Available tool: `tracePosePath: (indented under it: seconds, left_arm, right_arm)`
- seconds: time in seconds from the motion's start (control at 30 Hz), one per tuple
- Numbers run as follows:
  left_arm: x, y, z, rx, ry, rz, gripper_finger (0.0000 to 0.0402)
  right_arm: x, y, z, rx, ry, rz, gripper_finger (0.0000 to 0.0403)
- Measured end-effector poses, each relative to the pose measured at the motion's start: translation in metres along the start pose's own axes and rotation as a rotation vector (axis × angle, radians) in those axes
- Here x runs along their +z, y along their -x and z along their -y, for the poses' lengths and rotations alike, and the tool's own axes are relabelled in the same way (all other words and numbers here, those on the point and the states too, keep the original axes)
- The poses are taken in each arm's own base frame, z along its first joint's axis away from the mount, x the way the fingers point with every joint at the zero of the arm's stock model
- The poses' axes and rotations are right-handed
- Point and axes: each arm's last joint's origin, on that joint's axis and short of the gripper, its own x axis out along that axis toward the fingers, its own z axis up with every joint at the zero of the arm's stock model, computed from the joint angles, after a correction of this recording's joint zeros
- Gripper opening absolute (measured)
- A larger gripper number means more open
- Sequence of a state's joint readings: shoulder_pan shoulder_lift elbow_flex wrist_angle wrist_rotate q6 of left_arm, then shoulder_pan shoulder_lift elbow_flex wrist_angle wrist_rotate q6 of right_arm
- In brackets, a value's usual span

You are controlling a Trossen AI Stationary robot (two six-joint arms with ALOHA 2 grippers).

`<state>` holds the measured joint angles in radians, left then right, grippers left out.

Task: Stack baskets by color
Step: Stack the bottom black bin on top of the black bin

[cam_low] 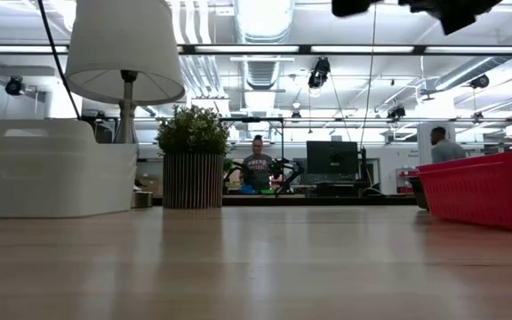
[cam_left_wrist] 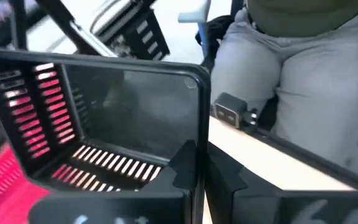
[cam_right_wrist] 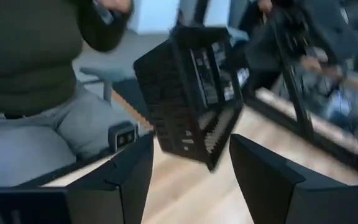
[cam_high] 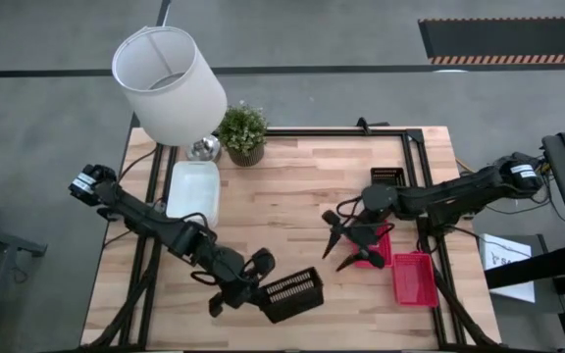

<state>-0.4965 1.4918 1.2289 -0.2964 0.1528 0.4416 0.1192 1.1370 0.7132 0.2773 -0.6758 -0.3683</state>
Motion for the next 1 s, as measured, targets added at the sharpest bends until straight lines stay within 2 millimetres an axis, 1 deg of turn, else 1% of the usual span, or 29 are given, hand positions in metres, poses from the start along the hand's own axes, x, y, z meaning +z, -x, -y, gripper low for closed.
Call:
tracePosePath:
  seconds: [0.13,0.2,0.4,0.53,0.63,0.8,1.0]
  left_arm:
    - [0.001,-0.001,-0.002,0.02,-0.083,0.034,0.0]
    - [-0.002,-0.002,-0.003,0.029,-0.109,0.037,0.0]
    - [-0.02,-0.008,-0.013,0.088,-0.154,0.06,0.0]
    - [-0.034,-0.01,-0.021,0.13,-0.142,0.068,0.0]
    - [-0.038,-0.009,-0.025,0.121,-0.136,0.076,0.0]
    - [-0.039,-0.01,-0.027,0.103,-0.136,0.093,0.0]
    - [-0.037,-0.01,-0.028,0.104,-0.168,0.121,0.0]
  right_arm:
    - [-0.003,-0.011,0.006,0.057,0.084,0.095,0.0205]
    - [-0.004,-0.016,0.009,0.105,0.109,0.14,0.0205]
    - [-0.002,-0.031,0.02,0.209,0.121,0.187,0.0205]
    - [-0.001,-0.042,0.028,0.331,0.108,0.22,0.0205]
    - [0.001,-0.049,0.034,0.401,0.086,0.239,0.0198]
    - [0.0,-0.057,0.043,0.521,0.077,0.272,0.0167]
    - [0.0,-0.064,0.055,0.617,0.086,0.307,0.0102]
